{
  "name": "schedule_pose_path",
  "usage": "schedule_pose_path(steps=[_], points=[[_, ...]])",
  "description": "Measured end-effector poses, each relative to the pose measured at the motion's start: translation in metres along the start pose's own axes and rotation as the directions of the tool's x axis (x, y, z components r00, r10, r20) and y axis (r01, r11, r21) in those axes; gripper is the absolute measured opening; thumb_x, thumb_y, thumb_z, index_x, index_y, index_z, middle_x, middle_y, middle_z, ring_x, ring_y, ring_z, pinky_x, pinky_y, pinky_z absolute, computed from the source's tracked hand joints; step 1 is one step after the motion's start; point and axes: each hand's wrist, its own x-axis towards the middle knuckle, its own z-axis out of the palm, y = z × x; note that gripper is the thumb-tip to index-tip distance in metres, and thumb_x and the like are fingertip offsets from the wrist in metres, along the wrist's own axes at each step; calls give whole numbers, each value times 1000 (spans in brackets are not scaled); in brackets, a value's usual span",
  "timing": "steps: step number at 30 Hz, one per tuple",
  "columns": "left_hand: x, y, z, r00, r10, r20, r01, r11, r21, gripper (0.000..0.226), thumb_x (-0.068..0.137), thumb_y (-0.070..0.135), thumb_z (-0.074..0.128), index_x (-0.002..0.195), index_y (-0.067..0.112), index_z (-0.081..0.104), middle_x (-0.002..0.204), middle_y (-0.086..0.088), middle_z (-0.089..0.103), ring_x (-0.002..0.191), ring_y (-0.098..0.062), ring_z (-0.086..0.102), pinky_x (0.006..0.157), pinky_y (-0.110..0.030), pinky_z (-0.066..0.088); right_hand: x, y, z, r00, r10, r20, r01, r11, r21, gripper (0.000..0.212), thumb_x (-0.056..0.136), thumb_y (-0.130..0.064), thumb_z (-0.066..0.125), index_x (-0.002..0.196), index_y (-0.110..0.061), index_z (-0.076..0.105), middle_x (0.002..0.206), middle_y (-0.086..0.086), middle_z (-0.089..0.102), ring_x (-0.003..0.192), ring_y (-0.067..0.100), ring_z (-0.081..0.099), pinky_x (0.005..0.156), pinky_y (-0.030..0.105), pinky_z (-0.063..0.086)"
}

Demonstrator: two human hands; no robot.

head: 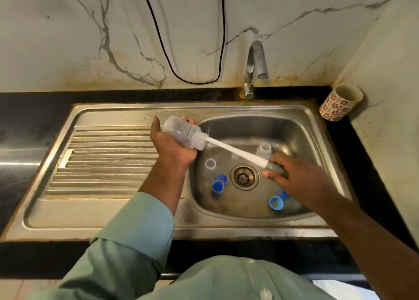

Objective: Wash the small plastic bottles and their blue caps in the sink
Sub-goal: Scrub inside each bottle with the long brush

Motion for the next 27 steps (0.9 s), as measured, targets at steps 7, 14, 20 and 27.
schedule_pose_path(steps=[7,14,20,27], points=[[-4,-17,12,996,76,-36,-77,997,-18,51,90,61,50,93,12,61,69,-5,62,64,-20,62,66,-28,53,15,21,-6,994,-101,47,100,994,32,20,98,-47,43,91,-33,56,60,-5,50,56,11,50,55,31,39],[13,-8,9,1000,6,-27,-6,1000,-21,57,86,66,52,106,12,60,75,-5,61,69,-20,61,74,-30,52,23,16,-14,987,-103,122,56,938,341,17,99,-35,51,86,-34,63,57,-8,53,47,0,45,51,19,36],[11,-2,9,999,-46,-2,46,999,-12,61,87,69,46,103,12,60,71,-5,62,63,-19,61,66,-28,52,14,11,-13,991,-53,124,-18,861,508,15,95,-31,58,87,-41,65,56,-9,56,49,1,47,51,19,41],[9,14,1,969,-200,-147,198,980,-27,56,93,61,45,110,11,62,81,-9,62,75,-22,61,74,-33,52,-6,10,17,972,-119,-202,127,992,27,36,83,-51,62,110,-28,69,91,-17,60,68,5,58,59,30,55]])
